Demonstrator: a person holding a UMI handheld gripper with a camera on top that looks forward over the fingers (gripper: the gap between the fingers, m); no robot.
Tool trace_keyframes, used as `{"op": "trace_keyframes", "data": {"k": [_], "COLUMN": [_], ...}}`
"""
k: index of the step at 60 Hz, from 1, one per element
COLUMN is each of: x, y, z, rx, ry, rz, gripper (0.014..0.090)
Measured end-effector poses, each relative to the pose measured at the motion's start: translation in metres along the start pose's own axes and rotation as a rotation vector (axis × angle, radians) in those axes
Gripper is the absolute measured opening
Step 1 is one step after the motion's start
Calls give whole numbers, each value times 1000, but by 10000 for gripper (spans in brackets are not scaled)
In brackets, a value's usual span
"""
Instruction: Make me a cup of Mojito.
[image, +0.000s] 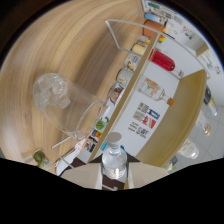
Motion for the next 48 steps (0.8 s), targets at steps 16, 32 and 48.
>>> {"op": "trace_keyframes", "data": {"k": [16,32,48], "x": [4,21,36], "y": [-9,-2,19], "z": [-4,-13,-29], "rx": [-1,69,263], "ry": [0,-15,-124], "rz": [-204,278,1344], "gripper": [348,348,350]}}
